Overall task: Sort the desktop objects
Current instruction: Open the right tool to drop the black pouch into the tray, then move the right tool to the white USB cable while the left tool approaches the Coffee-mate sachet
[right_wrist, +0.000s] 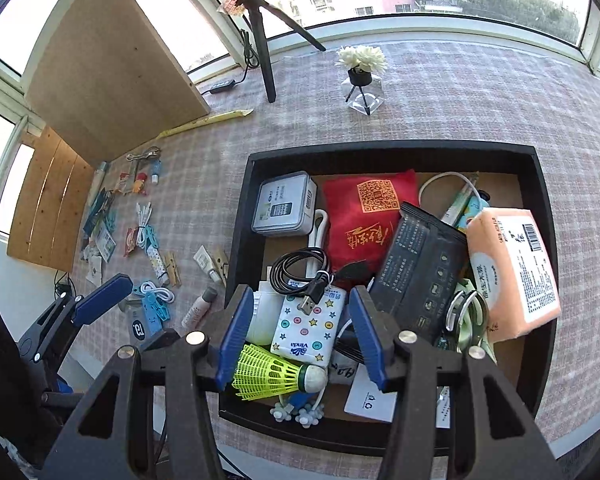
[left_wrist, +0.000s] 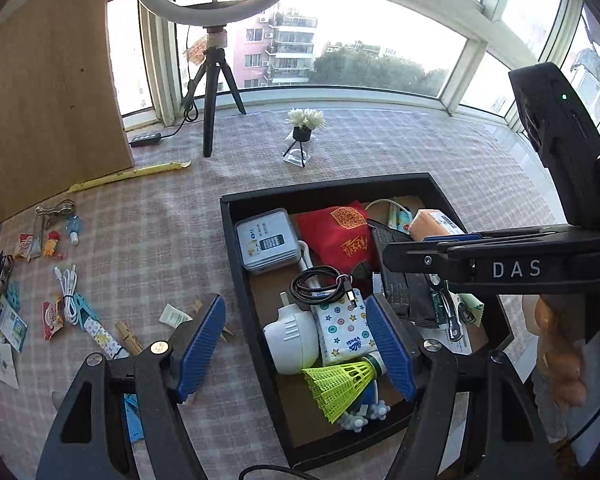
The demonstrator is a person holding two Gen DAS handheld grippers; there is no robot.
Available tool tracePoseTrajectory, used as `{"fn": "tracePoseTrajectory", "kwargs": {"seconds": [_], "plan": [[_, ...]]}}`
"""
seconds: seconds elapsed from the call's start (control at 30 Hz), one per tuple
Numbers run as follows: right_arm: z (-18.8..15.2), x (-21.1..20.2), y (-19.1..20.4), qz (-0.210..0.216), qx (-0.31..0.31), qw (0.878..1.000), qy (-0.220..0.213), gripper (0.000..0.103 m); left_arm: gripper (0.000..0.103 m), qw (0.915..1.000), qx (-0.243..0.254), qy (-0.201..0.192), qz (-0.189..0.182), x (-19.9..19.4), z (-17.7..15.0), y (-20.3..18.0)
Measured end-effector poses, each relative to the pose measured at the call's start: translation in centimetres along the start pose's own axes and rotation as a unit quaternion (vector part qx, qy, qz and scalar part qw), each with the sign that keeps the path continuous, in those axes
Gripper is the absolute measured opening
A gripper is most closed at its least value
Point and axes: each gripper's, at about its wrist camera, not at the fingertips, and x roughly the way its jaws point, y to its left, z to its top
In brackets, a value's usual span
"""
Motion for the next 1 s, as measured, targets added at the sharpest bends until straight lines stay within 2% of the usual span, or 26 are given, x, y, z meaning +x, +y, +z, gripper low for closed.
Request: {"fn": "tracePoseTrajectory", "kwargs": {"seconds": [0.23, 0.47, 0.8, 1.0], "plan": [[0.6, 2.8, 6.5, -0.005, -0.072, 0.997, 0.006, 0.050, 0.071, 0.9959, -0.075, -0.011, 0.049, -2.0, -2.7, 6.9], [0.3, 5.0, 11.5, -0.002, -0.127, 0.992, 0.007, 0.050, 0.071, 0.9883, -0.134, -0.012, 0.072, -3.0, -5.2, 12.5], [0.4, 6.9, 15.7, -0.008, -0.156, 0.988, -0.015, 0.050, 0.071, 0.9799, -0.180, -0.018, 0.083, -4.4, -7.0, 18.3], [1.0, 7.7, 16.9, -0.010, -0.153, 0.988, -0.030, 0.051, 0.071, 0.9698, -0.225, -0.022, 0.091, -5.5, -9.3, 23.7]]}}
